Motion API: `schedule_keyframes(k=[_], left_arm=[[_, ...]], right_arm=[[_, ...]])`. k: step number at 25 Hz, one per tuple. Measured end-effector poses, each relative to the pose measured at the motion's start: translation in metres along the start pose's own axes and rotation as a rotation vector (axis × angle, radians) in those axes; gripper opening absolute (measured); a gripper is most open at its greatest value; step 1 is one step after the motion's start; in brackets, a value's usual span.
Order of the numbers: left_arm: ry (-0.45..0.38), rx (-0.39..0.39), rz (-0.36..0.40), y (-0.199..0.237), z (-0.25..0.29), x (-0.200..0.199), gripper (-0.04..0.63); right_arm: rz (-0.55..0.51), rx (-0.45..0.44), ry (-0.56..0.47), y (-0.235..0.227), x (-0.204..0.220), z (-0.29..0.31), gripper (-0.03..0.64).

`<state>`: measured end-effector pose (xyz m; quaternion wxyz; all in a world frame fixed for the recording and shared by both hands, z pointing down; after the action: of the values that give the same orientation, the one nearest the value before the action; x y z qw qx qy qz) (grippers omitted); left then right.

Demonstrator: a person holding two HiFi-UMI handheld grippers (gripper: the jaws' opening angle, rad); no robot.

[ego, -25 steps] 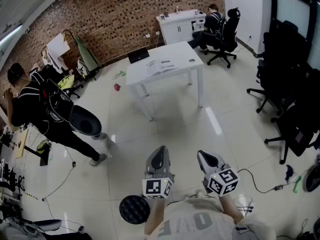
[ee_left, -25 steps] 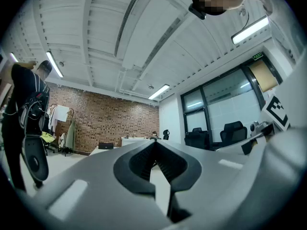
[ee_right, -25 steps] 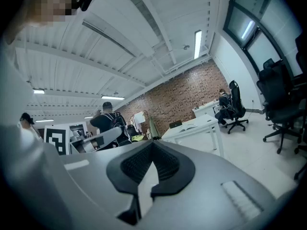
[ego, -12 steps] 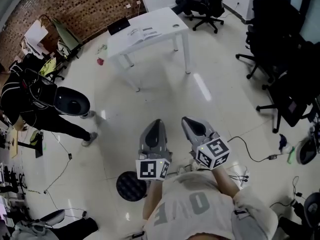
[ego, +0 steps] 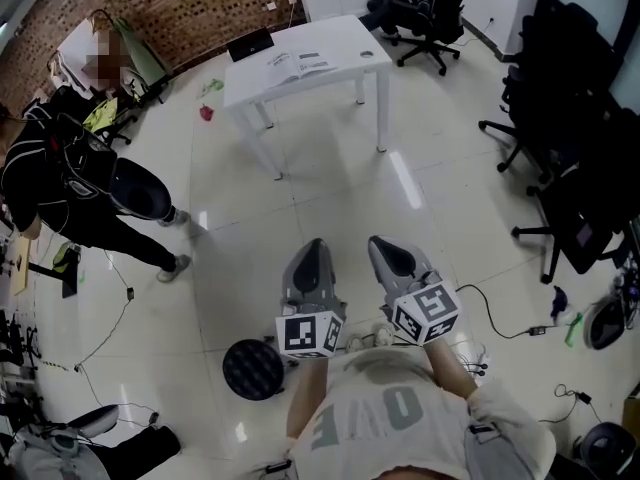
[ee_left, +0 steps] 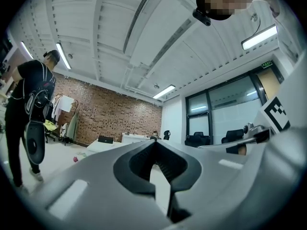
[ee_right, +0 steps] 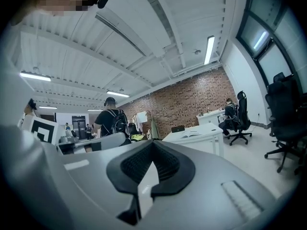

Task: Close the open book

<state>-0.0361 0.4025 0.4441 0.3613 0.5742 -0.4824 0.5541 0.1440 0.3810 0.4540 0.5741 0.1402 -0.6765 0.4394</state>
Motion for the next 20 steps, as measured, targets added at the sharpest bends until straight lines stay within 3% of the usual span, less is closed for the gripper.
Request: schedule_keyframes(k=[8,20], left_arm=[[0.007,-0.053,-0.042,0.007,0.007,0.01,0.014],[0.037,-0.06,0.005,0.004,0.03,0.009,0.014]], right_arm=[[-0.017,0.02,0.001,-0.014,-0.006,0.007,0.005],[-0.022,0.01,0.011,-0.03,-0.015,0.015,0.005]])
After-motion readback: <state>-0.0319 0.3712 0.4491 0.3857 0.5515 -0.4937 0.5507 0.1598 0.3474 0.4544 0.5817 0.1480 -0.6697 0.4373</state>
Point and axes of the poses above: the fingertips, and each gripper's own axes: z forward along the fingers, y to its left, x out of its underside, the point moved 9 cm from there along -z, backward along the fingers, and after that the axes turned 13 degrees about z, right-handed, at the moved point
